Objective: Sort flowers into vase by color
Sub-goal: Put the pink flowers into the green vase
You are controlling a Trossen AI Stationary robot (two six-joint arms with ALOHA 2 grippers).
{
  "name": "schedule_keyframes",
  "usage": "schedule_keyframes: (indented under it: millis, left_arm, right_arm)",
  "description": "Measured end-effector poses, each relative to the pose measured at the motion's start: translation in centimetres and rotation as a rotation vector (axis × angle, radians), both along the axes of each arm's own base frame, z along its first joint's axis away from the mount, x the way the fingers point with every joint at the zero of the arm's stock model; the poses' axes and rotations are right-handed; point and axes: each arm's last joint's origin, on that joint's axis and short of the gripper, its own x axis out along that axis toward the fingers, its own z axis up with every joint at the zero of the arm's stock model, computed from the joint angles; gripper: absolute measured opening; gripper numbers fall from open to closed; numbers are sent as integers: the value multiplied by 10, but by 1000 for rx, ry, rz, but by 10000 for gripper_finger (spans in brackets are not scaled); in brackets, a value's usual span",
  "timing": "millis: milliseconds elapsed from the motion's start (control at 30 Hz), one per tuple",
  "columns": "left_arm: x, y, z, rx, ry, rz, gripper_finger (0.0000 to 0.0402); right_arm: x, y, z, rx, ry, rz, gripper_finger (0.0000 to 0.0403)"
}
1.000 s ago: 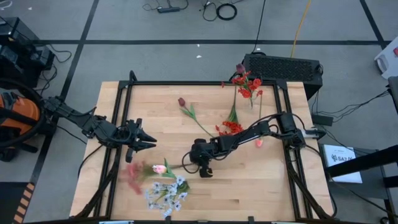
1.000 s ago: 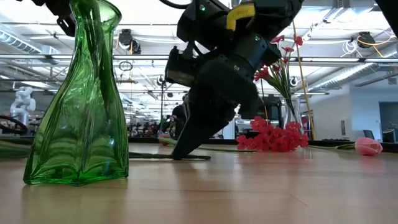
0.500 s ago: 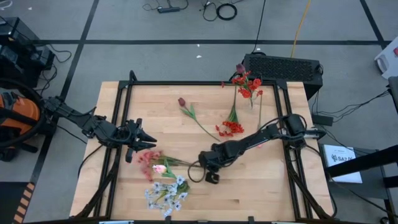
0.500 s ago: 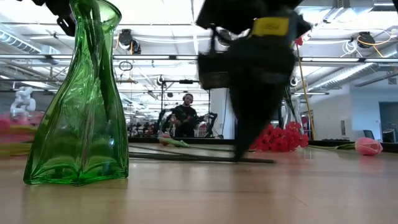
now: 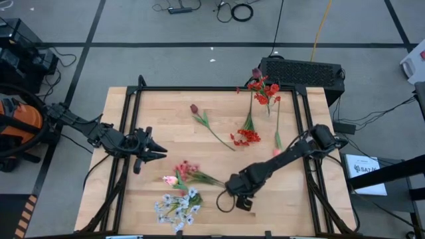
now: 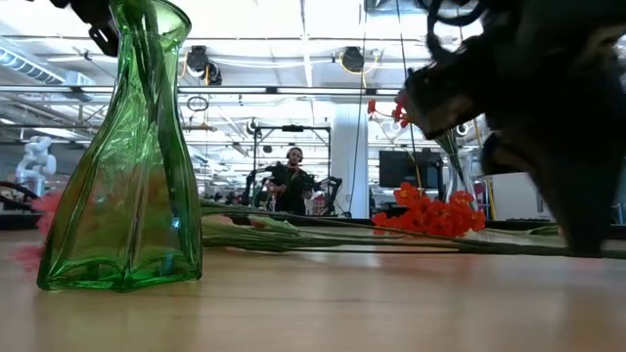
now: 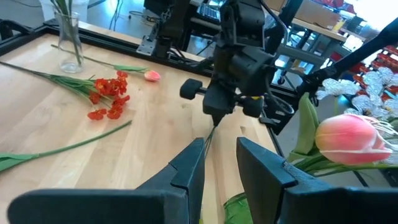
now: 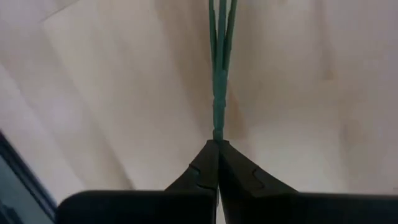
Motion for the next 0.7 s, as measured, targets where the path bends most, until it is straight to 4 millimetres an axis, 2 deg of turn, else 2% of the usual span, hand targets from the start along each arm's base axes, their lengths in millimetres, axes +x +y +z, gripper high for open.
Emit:
schedule_keyframes:
  millis: [233,567,700]
  left_arm:
    - [0,-1,0,-8,3,-35,100]
    - [0,-1,0,-9,4,-40,100]
    - [0,-1,0,-9,4,-40,100]
  right_arm:
    - [-8,19,3,33,12,-32,12]
    - [-9,20,6,30,6,-51,108]
    - [7,11,10,-18,-157,-60,144]
